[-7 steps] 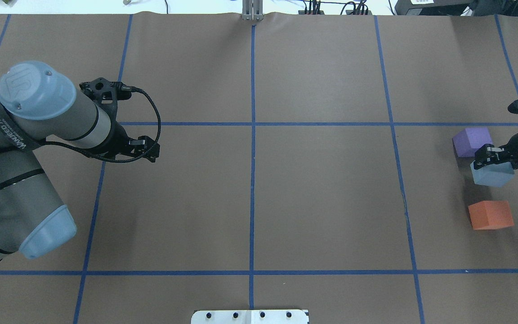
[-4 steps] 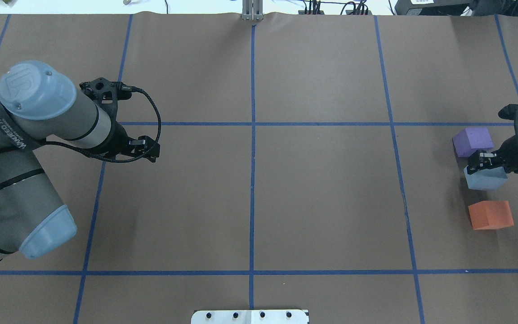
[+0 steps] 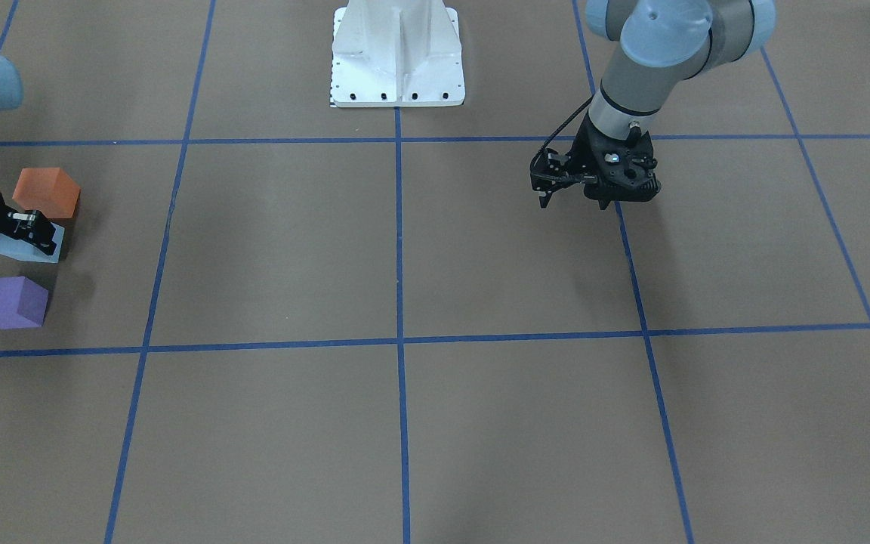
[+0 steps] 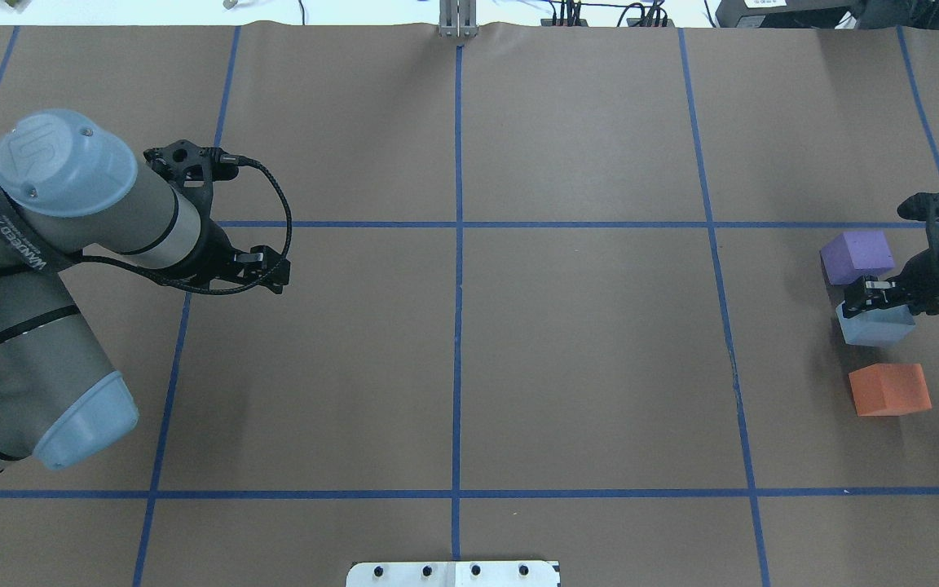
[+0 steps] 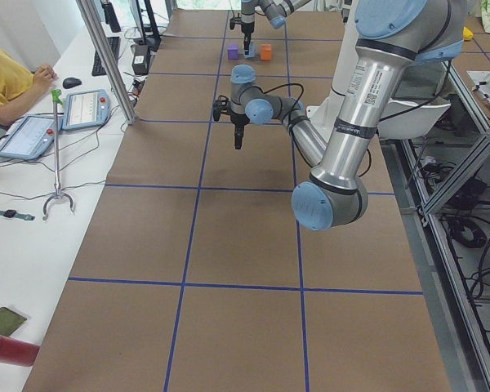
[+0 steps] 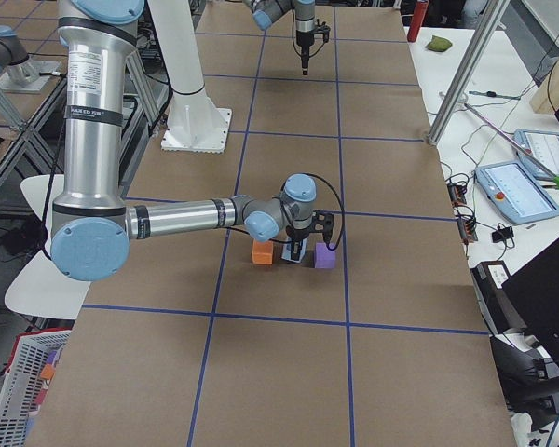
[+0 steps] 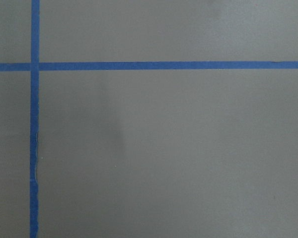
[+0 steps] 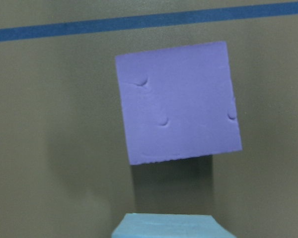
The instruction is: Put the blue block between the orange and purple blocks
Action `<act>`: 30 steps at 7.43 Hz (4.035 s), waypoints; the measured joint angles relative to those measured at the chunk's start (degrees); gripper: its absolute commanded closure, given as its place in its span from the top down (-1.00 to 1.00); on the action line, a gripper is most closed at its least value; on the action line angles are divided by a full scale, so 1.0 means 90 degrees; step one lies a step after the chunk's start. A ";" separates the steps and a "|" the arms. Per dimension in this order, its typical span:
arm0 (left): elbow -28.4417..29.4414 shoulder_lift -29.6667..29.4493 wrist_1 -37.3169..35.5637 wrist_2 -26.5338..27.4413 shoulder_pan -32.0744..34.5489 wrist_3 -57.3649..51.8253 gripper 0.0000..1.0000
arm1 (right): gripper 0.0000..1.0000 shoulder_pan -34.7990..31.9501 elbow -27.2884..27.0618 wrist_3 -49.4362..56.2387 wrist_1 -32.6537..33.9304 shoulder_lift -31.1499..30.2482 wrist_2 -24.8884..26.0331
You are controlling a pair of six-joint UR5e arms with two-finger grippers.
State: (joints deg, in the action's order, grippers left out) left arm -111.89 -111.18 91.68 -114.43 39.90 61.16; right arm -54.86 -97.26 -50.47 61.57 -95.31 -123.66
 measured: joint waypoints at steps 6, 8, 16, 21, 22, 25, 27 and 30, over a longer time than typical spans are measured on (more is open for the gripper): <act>0.0025 0.0005 -0.0001 0.0000 0.0000 -0.0008 0.99 | -0.27 0.0068 0.0063 0.0012 -0.0063 0.0006 0.0143; 0.0024 0.0009 -0.0001 0.0000 0.0000 -0.0008 0.99 | 0.54 0.0077 0.0067 0.0012 -0.0063 0.0011 0.0153; -0.0009 0.0000 -0.0003 0.0002 0.0000 -0.0006 0.99 | 1.00 0.0017 -0.0295 0.0011 -0.0295 -0.0214 0.0170; -0.0537 0.0714 -0.0033 -0.0117 0.0463 -0.0850 0.99 | 1.00 -0.1312 -0.0841 0.0956 0.0050 -0.0408 -0.0341; -0.0609 0.1040 -0.0015 -0.0334 0.0811 -0.1459 0.99 | 1.00 -0.1734 -0.0837 0.1561 0.0402 -0.0375 -0.0537; -0.0279 0.1851 0.0021 -0.1627 0.2591 -0.3797 0.99 | 1.00 -0.2590 -0.0840 0.2803 0.1540 -0.0053 -0.1004; 0.0611 0.1946 0.0027 -0.2415 0.3878 -0.5653 0.99 | 1.00 -0.2730 -0.0838 0.3123 0.1899 0.0131 -0.1039; 0.0907 0.1993 0.0083 -0.2631 0.4314 -0.6235 0.99 | 1.00 -0.2757 -0.0840 0.3189 0.1940 0.0197 -0.0995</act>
State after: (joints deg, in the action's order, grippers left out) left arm -103.73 -93.24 92.43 -138.11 78.73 5.05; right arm -79.67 -104.82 -21.76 79.03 -93.54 -132.62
